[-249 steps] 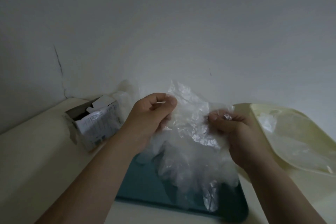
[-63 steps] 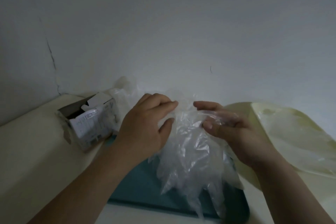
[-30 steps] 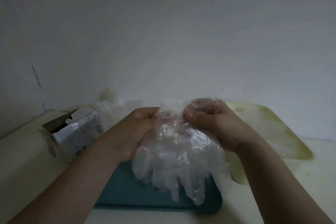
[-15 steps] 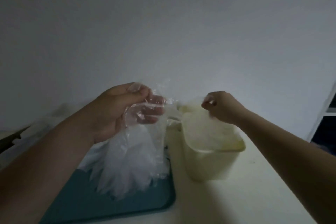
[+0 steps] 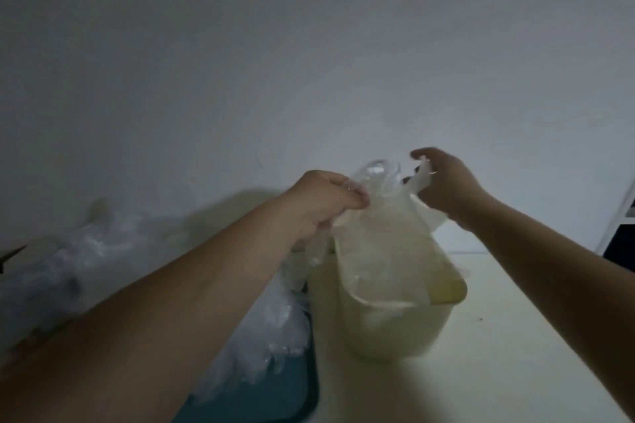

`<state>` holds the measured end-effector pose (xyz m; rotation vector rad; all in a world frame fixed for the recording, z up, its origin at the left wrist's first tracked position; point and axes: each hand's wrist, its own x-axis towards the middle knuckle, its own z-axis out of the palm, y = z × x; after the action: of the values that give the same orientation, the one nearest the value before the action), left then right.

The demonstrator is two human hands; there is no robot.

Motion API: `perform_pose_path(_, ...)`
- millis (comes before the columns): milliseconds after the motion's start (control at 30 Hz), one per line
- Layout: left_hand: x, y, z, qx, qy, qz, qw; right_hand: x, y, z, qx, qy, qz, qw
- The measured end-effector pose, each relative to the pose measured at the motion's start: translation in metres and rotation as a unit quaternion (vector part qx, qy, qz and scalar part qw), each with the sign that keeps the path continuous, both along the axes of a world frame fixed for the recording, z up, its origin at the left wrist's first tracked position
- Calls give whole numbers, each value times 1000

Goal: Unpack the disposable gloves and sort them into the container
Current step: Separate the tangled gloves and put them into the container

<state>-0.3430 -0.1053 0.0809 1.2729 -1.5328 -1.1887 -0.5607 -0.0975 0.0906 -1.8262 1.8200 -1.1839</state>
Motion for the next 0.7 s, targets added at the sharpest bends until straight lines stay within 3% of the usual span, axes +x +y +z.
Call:
perform_pose_path(133, -16, -18, -15, -25, -135, 11, 990, -7, 21, 5, -62, 22, -40, 997)
perform_pose_path(233, -27, -23, -19, -13, -181, 9, 983, 25, 55, 13, 22, 131, 80, 988)
perform_pose_path(333, -27, -22, -16, 11, -142, 30, 989, 52, 62, 0, 185, 301, 162, 921)
perform_pose_path(400, -20, -16, -11, 13, -133, 34, 990, 65, 55, -14, 265, 354, 171, 880)
perform_pose_path(533, 10, 3, -7, -24, -125, 35, 991, 76, 19, -50, 324, 363, 153, 860)
perform_pose_path(700, 62, 36, -17, -76, -149, 48, 985, 80, 1, -74, 358, 473, 166, 788)
